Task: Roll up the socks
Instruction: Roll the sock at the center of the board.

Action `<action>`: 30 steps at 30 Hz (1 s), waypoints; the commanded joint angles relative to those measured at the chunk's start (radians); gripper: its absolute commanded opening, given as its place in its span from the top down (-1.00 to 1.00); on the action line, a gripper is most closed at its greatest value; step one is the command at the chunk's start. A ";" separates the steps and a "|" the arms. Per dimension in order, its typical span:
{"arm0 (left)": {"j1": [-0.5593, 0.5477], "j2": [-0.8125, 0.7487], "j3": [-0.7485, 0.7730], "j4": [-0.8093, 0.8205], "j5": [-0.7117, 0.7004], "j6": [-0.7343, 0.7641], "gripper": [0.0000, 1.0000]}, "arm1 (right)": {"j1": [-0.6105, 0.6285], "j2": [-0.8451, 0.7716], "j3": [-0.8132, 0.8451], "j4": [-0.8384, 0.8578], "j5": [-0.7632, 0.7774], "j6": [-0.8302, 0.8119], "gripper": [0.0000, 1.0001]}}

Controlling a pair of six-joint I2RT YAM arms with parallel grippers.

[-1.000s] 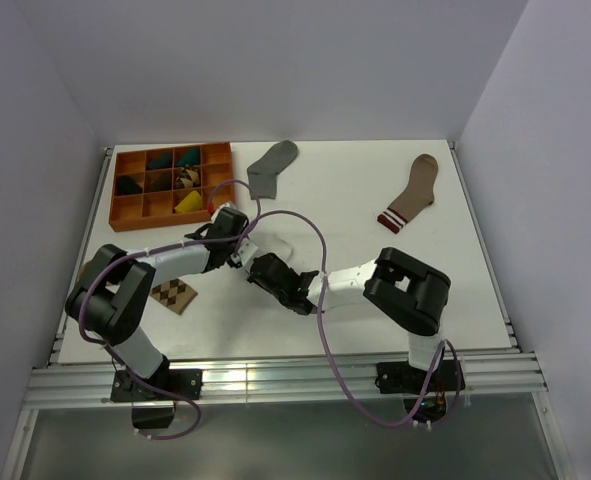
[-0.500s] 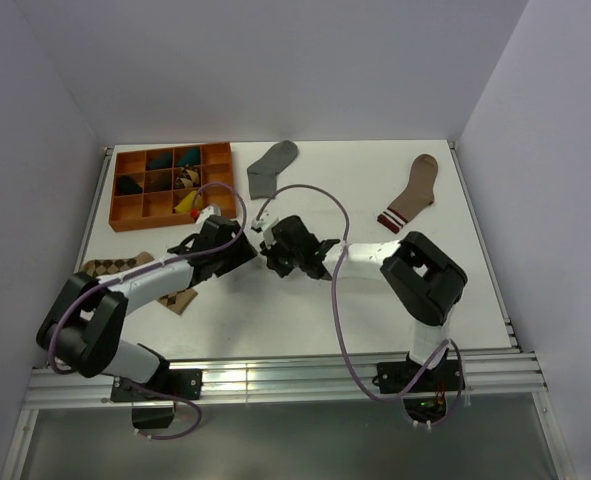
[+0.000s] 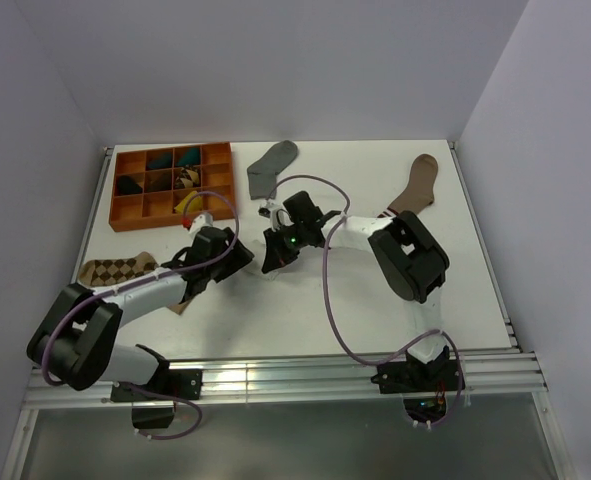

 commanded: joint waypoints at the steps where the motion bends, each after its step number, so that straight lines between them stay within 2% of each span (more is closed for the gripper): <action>1: 0.002 0.033 0.000 0.075 0.009 -0.030 -0.42 | -0.018 0.046 0.028 -0.103 -0.113 0.041 1.00; 16: -0.049 0.114 -0.004 0.037 -0.035 -0.119 -0.28 | -0.037 0.078 0.065 -0.111 -0.110 0.097 1.00; 19: -0.052 0.132 0.011 0.012 -0.051 -0.121 -0.13 | -0.037 0.074 0.065 -0.102 -0.112 0.108 1.00; 23: -0.053 0.163 0.032 -0.021 -0.052 -0.113 0.33 | -0.035 0.035 0.019 -0.057 -0.084 0.108 1.00; 24: -0.053 0.166 0.037 -0.023 -0.052 -0.110 0.39 | -0.037 0.006 0.003 -0.027 -0.074 0.102 1.00; 25: -0.052 0.171 0.040 -0.024 -0.051 -0.104 0.48 | -0.034 -0.012 -0.013 -0.008 -0.060 0.101 0.92; 26: -0.053 0.178 0.052 -0.030 -0.049 -0.090 0.64 | -0.029 -0.033 -0.049 0.010 -0.043 0.096 0.85; 27: -0.053 0.183 0.058 -0.034 -0.048 -0.082 0.71 | -0.024 -0.079 -0.070 0.051 0.004 0.084 0.67; 30: -0.053 0.198 0.089 -0.058 -0.045 -0.045 0.85 | 0.002 -0.177 -0.161 0.114 0.112 0.064 0.32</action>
